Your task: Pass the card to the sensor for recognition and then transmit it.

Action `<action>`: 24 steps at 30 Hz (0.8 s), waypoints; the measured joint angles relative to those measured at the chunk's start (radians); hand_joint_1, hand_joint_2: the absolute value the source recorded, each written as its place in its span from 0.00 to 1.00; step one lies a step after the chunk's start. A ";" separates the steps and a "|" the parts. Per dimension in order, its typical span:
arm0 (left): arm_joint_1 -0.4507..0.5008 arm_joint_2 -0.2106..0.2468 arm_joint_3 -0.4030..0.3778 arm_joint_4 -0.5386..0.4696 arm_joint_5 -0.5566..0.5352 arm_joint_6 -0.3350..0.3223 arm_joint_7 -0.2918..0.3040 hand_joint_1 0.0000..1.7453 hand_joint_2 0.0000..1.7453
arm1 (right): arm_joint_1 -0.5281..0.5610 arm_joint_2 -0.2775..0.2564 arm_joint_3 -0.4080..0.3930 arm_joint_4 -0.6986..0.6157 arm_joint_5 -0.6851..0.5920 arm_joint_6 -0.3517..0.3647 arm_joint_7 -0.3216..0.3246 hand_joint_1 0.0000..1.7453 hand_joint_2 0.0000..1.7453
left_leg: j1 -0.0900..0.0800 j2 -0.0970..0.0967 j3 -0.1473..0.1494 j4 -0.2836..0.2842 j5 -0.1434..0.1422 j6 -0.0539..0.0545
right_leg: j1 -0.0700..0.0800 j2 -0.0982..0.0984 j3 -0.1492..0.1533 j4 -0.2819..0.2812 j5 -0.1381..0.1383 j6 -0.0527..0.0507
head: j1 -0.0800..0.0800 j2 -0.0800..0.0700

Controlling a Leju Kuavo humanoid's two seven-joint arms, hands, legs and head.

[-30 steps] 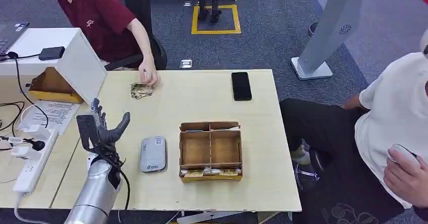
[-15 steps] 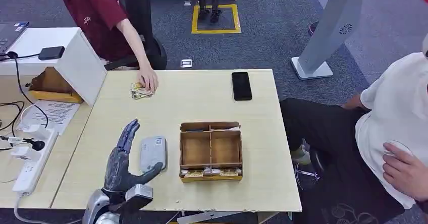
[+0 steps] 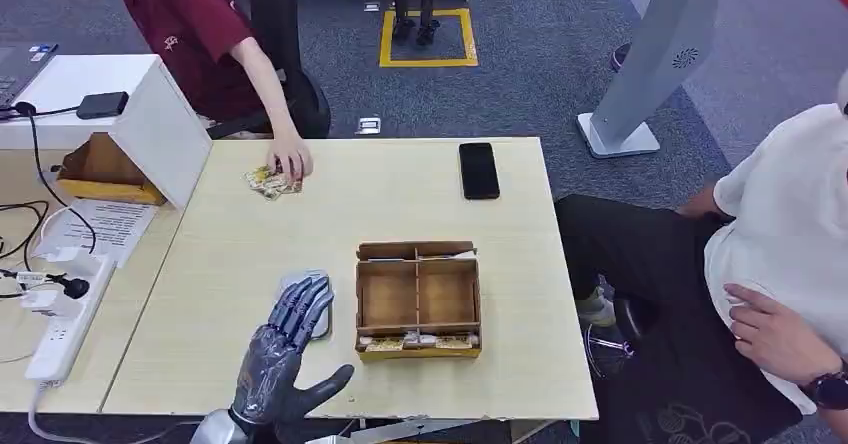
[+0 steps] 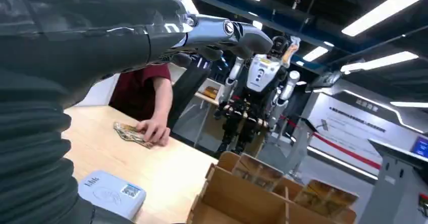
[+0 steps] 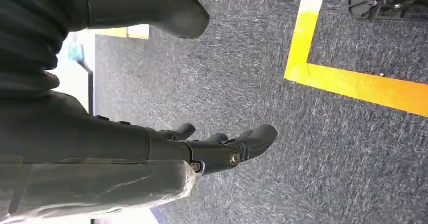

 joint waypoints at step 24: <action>-0.074 0.042 -0.154 0.216 -0.233 0.032 0.172 0.00 1.00 | -0.011 0.000 -0.004 -0.001 0.048 0.013 0.023 0.00 1.00 | 0.000 0.000 0.000 0.000 0.000 0.000 | 0.000 0.000 0.000 0.000 0.000 0.000 | 0.000 0.000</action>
